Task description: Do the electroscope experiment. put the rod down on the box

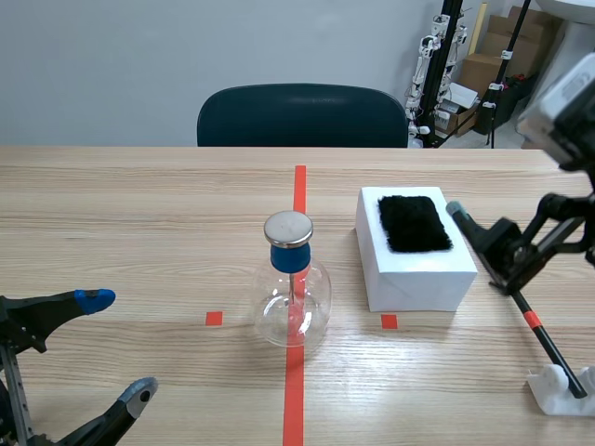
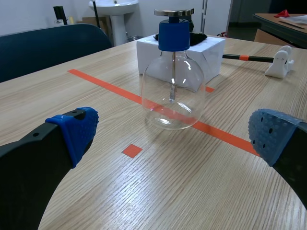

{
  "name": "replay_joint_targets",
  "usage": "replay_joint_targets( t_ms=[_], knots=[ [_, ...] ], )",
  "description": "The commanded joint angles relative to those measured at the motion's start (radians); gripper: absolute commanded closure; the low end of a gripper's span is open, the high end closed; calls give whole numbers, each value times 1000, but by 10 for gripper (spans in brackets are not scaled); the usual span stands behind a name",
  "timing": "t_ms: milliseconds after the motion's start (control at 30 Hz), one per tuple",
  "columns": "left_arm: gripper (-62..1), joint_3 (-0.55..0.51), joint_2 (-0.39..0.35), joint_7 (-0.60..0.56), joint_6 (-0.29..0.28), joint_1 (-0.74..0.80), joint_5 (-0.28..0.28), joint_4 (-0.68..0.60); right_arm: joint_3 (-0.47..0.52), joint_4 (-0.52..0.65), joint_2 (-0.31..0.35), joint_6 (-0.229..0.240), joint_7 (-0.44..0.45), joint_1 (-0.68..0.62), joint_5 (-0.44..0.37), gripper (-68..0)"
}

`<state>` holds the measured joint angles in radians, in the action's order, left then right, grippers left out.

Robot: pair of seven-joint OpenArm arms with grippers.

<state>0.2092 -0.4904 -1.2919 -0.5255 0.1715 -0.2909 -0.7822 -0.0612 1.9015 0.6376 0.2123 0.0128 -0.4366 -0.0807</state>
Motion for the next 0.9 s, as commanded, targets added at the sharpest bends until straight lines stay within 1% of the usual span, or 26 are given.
replay_joint_targets(
  t_ms=[0, 167, 267, 400, 867],
  knots=[
    [-623, -8, -6, -17, -1, -3, 9, -10, 1, -13, 5, 0, 31, -2, 8, -578],
    [-623, -8, -6, -17, -1, -3, 9, -10, 1, -13, 5, 3, 96, -36, 10, -578],
    [-623, -8, -6, -17, -1, -3, 9, -10, 1, -13, 4, 2, 95, -38, -2, -578],
    [-623, -8, -6, -17, -1, -3, 9, -10, 1, -13, 4, -5, 87, -38, -1, -578],
    [-623, -8, -6, -17, -1, -3, 9, -10, 1, -13, 4, -5, 87, -37, -1, -578]
  ],
)
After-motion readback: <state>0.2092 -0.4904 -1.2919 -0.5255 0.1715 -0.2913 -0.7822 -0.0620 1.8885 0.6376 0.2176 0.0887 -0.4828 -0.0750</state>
